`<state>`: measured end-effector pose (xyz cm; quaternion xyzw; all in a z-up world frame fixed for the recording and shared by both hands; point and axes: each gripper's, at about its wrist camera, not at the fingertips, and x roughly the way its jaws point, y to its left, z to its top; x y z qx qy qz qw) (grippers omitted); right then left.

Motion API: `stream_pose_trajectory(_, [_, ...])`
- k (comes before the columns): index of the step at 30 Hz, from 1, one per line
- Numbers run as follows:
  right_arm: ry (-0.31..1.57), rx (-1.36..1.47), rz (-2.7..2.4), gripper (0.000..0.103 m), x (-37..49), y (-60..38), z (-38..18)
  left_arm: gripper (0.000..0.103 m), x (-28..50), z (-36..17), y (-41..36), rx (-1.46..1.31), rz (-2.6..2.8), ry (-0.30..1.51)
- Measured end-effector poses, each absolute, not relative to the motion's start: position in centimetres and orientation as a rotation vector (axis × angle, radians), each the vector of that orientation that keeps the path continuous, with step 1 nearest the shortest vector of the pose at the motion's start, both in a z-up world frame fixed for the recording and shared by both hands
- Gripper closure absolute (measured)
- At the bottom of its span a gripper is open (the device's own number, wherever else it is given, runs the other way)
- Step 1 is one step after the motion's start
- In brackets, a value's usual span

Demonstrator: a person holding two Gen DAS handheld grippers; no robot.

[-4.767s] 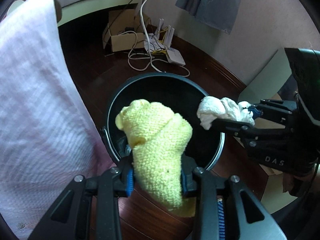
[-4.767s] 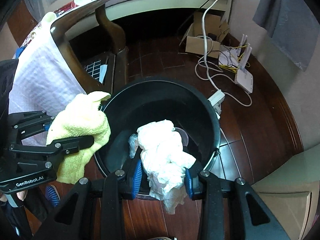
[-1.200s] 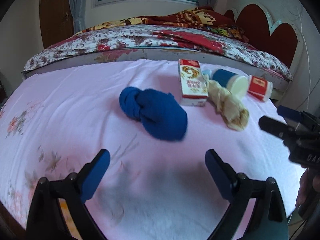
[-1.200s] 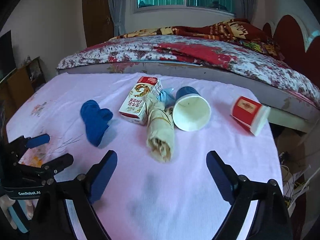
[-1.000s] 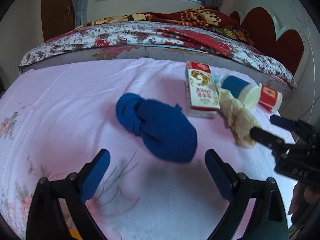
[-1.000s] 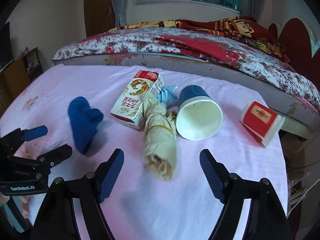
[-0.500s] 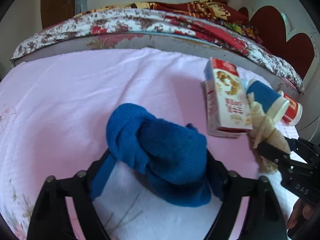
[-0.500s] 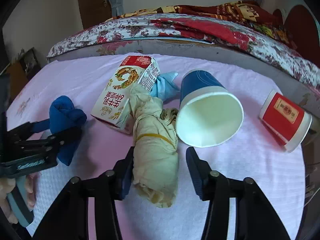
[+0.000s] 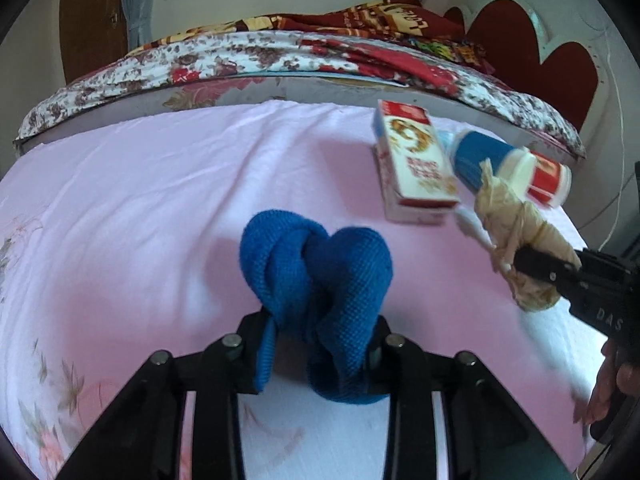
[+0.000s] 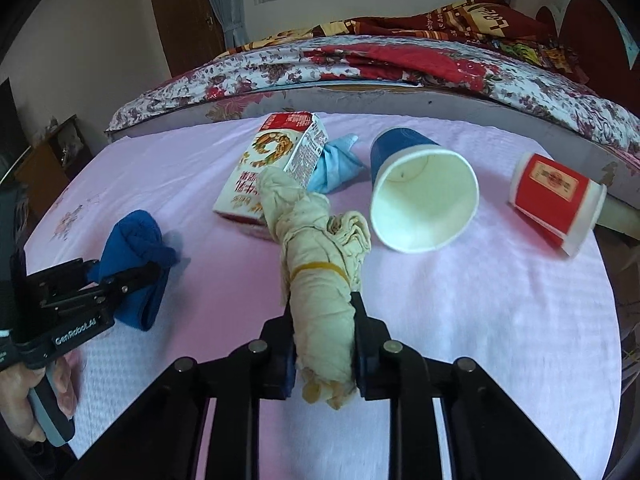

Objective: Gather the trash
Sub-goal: 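Carry the blue cloth and beige rolled cloth over the black bin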

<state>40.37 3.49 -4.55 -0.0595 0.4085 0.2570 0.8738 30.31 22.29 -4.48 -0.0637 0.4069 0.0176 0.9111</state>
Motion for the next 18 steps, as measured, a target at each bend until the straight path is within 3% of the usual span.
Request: stream_pose_trajectory(18, [0.772, -0.074, 0.493, 0.08, 31.2, -2.3, -0.9, 0.07, 22.7, -1.3, 16.9, -0.101, -0.016, 0.771])
